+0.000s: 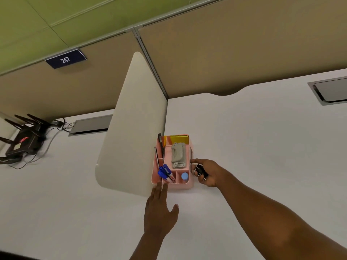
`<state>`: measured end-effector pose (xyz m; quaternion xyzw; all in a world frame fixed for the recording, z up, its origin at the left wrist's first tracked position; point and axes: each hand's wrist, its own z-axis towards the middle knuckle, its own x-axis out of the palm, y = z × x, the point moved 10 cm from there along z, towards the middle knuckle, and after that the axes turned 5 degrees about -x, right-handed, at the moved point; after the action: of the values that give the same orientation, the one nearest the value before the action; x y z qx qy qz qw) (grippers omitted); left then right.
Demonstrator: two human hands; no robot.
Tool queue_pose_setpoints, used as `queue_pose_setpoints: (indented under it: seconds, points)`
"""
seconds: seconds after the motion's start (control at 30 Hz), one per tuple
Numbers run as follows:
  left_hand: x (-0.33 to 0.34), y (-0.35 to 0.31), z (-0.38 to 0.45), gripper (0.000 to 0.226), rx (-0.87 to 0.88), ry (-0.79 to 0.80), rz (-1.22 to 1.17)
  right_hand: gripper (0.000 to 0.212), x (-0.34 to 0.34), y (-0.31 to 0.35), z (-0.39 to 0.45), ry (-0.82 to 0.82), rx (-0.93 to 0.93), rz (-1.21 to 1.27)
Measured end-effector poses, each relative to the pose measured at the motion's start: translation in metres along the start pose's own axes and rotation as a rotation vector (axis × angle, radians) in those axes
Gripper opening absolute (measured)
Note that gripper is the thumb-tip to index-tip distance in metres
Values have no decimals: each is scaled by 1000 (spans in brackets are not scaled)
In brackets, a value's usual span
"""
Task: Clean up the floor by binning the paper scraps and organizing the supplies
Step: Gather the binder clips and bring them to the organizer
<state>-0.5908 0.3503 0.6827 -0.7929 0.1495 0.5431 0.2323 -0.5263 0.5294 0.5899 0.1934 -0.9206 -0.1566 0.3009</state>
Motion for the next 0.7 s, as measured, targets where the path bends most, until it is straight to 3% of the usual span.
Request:
queue_pose_setpoints:
  seconds: [0.43,0.7]
  points:
    - [3,6,3,79,-11,-35,-24,31,-49,22,-6,-44,-44,-87]
    - [5,7,5,76,-32,-42,-63,27,-73,37,-25,-132,-117,64]
